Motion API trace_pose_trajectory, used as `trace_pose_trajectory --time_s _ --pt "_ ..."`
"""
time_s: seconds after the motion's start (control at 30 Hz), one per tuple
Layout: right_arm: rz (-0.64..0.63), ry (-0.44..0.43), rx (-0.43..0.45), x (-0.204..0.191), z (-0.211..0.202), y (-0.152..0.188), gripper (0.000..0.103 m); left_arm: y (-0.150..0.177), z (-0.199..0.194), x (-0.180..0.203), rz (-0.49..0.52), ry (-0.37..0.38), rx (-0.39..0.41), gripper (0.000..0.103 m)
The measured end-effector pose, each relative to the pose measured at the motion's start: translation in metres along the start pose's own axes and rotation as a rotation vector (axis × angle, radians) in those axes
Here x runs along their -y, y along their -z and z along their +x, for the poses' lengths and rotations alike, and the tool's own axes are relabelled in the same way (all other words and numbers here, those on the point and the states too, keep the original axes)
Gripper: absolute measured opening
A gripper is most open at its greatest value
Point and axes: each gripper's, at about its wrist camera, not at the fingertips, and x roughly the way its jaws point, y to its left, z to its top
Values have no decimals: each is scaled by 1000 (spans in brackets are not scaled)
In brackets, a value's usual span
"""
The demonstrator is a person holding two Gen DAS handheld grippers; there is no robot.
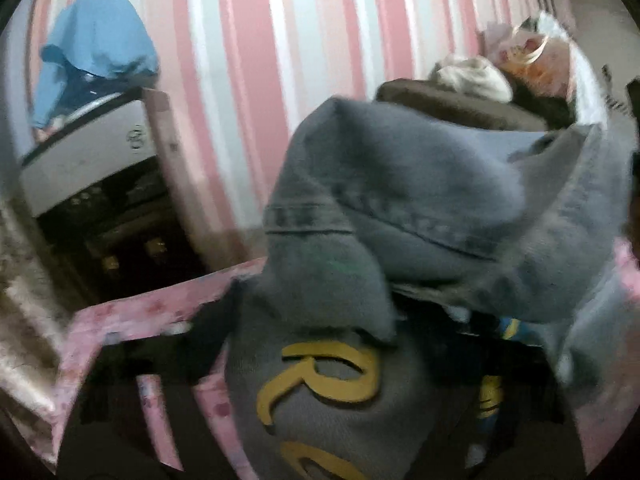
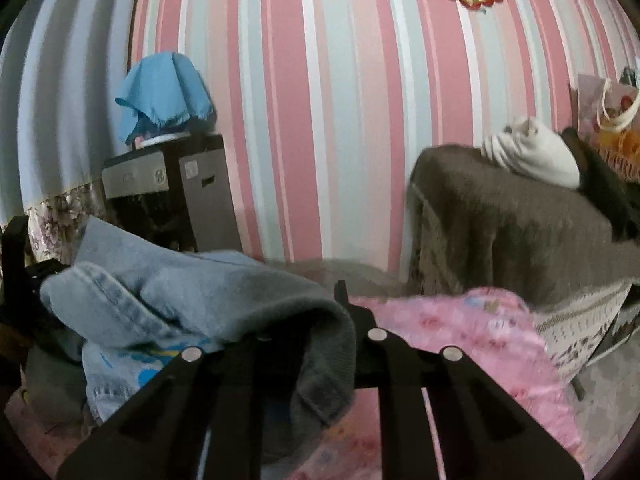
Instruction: Fold large clothes
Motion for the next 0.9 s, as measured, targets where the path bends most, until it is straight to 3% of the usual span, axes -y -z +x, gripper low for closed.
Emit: trace_pose_trajectory --time_s 0.03,0.1,0.23,0.47,0.53,0.57,0.6,0.67,0.73,0.83,0.9 --pt "-9 0 23 1 -1 -8 11 -12 -3 -5 -2 17 4 30" --pt "-16 13 60 5 -4 -23 10 -33 -15 -15 -9 31 40 24" --pt "-22 29 46 18 18 -47 10 -72 2 -40 -10 -44 26 19" --pt "-3 121 -153 57 141 -50 11 -82 120 -73 45 -222 -119 21" --pt "-35 148 -242 60 177 -41 12 -73 152 -81 57 -246 -175 30" --pt "-47 162 -275 59 188 -35 22 -70 161 -83 54 -243 -193 32" --pt "-50 176 -312 62 198 -31 41 -64 168 -85 52 -246 -213 40" --pt "-22 207 -366 72 204 -26 61 -52 167 -89 59 -267 -217 54" --pt "20 186 -338 79 178 -34 63 -48 148 -95 48 -272 -194 72" --pt "29 198 -239 68 114 -43 76 -42 92 -98 30 -296 -128 83" --pt "60 138 -194 46 58 -35 86 -38 56 -90 10 -304 -89 89"
